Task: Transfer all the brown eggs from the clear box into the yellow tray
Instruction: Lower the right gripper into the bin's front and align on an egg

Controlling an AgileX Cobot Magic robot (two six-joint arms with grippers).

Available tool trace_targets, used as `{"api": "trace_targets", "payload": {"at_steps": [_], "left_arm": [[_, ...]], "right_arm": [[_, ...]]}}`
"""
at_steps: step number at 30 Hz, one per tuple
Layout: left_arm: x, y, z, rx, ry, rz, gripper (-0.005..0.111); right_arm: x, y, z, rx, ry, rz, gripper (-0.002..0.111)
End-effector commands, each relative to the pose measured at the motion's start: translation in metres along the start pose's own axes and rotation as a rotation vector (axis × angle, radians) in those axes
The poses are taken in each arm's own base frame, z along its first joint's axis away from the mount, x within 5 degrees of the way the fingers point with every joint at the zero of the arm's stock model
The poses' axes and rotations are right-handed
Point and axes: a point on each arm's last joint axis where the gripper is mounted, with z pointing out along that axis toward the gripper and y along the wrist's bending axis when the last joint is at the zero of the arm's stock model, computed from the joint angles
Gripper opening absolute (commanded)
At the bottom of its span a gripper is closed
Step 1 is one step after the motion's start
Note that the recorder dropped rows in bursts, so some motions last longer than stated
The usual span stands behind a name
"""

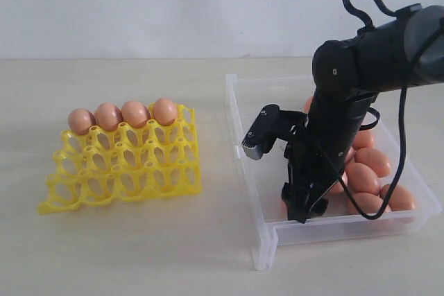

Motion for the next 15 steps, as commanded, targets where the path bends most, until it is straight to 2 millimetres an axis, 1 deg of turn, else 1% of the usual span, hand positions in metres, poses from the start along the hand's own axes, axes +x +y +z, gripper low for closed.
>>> {"api": "trace_targets", "payload": {"at_steps": [1,7,15], "left_arm": [[-0.001,-0.0005,-0.0003,0.005,-0.004,0.005,0.004],[-0.001,-0.0005,-0.0003,0.005,-0.004,0.005,0.004],[-0.001,-0.0005,-0.0003,0.005,-0.004,0.005,0.004]], "right_arm": [[-0.0036,-0.0038,-0.0003,0.045,-0.031,-0.119,0.065],[-0.0057,-0.0056,-0.0005,0.068,-0.049,-0.219,0.065],[-0.0067,-0.0059,-0.0003,0.073,-0.06,-0.228,0.065]]}}
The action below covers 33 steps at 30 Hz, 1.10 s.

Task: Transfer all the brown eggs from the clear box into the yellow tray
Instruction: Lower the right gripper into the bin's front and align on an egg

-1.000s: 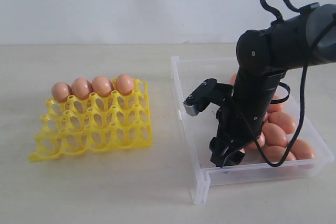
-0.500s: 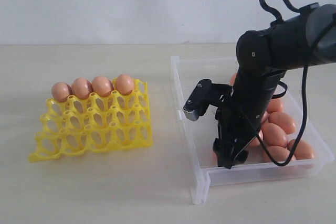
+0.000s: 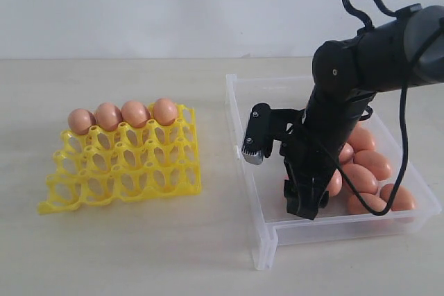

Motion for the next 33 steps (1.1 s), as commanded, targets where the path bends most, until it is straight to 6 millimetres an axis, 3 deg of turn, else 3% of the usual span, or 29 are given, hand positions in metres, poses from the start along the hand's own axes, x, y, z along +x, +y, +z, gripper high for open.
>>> {"api": "trace_targets", "payload": {"at_steps": [1,10,17,19,25,33], "left_arm": [[-0.001,0.0,0.0,0.005,-0.004,0.005,0.004],[-0.001,0.0,0.0,0.005,-0.004,0.005,0.004],[-0.001,0.0,0.0,0.005,-0.004,0.005,0.004],[-0.001,0.0,0.0,0.005,-0.004,0.005,0.004],[-0.001,0.0,0.0,0.005,-0.004,0.005,0.004],[-0.001,0.0,0.0,0.005,-0.004,0.005,0.004]], "right_arm": [[-0.001,-0.001,0.0,0.01,-0.009,-0.016,0.065],[-0.002,-0.001,0.0,0.009,-0.012,0.101,0.063],[-0.001,0.0,0.0,-0.002,-0.003,0.318,0.034],[0.0,0.001,0.0,-0.01,0.006,0.37,0.035],[0.002,0.005,0.0,-0.041,0.045,0.514,0.066],[0.006,0.009,0.0,-0.076,0.103,0.634,0.067]]}}
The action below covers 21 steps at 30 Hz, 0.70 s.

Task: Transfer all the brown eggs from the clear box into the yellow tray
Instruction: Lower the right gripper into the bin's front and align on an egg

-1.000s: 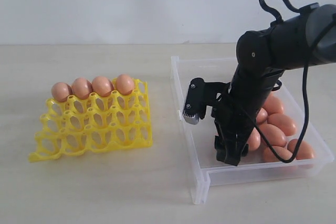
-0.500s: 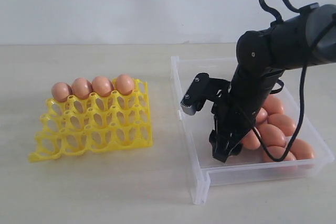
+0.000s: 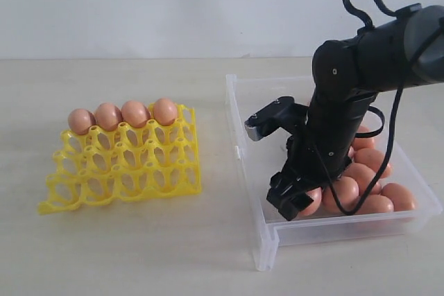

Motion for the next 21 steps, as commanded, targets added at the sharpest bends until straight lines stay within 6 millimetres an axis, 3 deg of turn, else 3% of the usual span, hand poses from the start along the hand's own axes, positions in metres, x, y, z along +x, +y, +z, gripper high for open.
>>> {"api": "trace_targets", "payload": {"at_steps": [1,9,16,21], "left_arm": [[-0.001,-0.0005,-0.0003,0.005,-0.004,0.005,0.004],[-0.001,-0.0005,-0.0003,0.005,-0.004,0.005,0.004],[-0.001,-0.0005,-0.0003,0.005,-0.004,0.005,0.004],[-0.001,-0.0005,-0.0003,0.005,-0.004,0.005,0.004]], "right_arm": [[0.0043,0.0014,0.0001,-0.011,0.054,0.052,0.067],[0.0099,0.0034,-0.0008,-0.029,0.12,0.109,0.067],[0.006,0.0008,-0.0019,-0.001,0.072,0.108,0.067],[0.0061,-0.0025,-0.0019,0.026,0.076,-0.165,0.067]]}}
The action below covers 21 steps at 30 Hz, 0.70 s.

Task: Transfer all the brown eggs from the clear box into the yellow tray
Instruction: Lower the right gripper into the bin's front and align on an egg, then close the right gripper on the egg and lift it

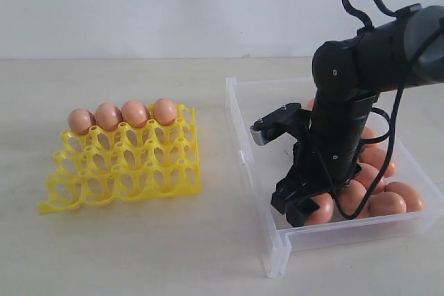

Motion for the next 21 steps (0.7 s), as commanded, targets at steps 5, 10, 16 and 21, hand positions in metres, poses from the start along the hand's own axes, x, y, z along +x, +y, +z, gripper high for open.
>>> {"api": "trace_targets", "payload": {"at_steps": [5,10,16,21], "left_arm": [[-0.001,-0.0005,-0.0003,0.005,-0.004,0.005,0.004],[-0.001,-0.0005,-0.0003,0.005,-0.004,0.005,0.004],[-0.001,-0.0005,-0.0003,0.005,-0.004,0.005,0.004],[-0.001,-0.0005,-0.0003,0.005,-0.004,0.005,0.004]], "right_arm": [[-0.0021,-0.0106,-0.0023,0.122,-0.008,-0.169,0.067],[-0.0018,-0.0131,-0.0027,0.149,-0.015,0.002,0.067],[0.0025,-0.0094,-0.0016,0.108,0.031,0.039,0.067],[-0.0017,-0.0076,-0.0008,0.086,-0.012,0.033,0.044]]}}
